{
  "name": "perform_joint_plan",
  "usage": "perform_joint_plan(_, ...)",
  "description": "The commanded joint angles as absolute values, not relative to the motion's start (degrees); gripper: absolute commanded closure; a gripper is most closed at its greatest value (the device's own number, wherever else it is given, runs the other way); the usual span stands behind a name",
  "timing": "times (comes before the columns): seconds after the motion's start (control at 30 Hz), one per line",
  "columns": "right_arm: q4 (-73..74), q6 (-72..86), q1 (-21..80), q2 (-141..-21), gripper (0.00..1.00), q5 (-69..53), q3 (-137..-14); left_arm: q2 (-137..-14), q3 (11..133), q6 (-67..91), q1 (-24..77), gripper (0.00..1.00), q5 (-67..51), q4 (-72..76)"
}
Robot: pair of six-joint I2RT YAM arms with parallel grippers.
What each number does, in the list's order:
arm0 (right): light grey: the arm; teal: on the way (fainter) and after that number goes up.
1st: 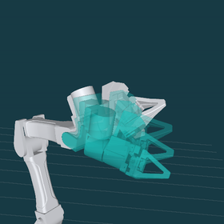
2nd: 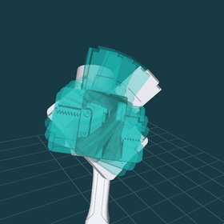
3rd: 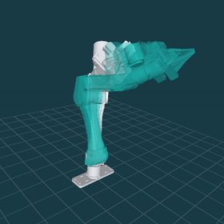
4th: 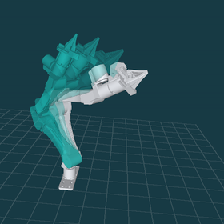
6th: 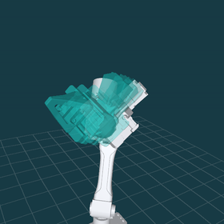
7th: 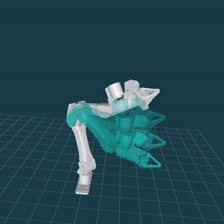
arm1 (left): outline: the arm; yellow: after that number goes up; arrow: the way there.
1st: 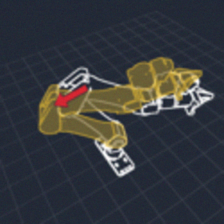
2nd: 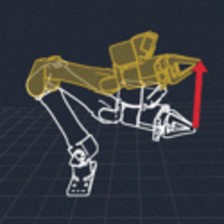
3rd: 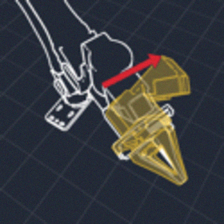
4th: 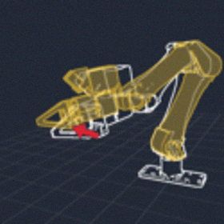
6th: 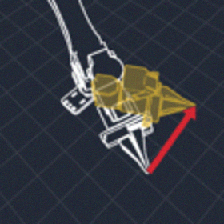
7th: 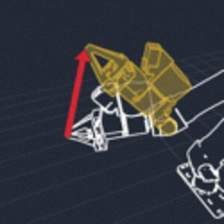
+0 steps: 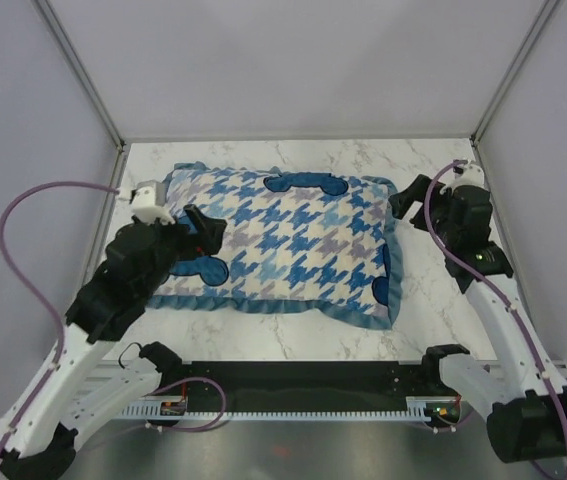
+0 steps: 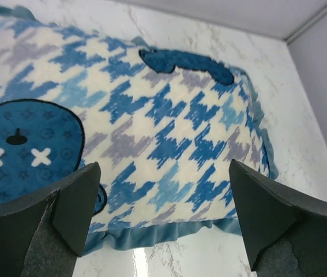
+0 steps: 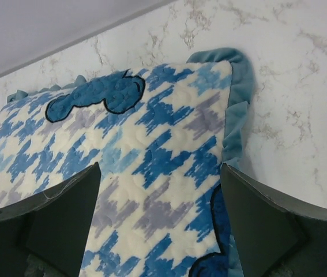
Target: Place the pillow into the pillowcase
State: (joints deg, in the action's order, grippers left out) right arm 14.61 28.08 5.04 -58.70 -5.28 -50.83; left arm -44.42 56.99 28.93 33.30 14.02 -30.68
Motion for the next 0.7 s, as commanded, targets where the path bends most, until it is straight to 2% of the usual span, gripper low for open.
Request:
perform_joint_plan(0.0,11.1,23.8,5.0,-49.7,0.07,-0.5,-48.4,-34.5,56.0,27.2,33.3,0.0,22.0,-34.3)
perform_joint_plan(0.13,10.2,24.0,5.0,-43.4,0.07,-0.4,-45.2,-28.2,52.7,26.6,33.3,0.0,26.1,-34.9)
perform_joint_plan(0.33,13.1,24.9,4.9,-35.9,0.07,0.8,-41.1,-24.1,52.4,22.5,33.3,0.0,25.3,-40.5)
perform_joint_plan(0.67,15.0,25.8,5.0,-31.2,0.07,0.1,-36.7,-17.1,48.2,22.9,33.3,0.0,24.3,-43.2)
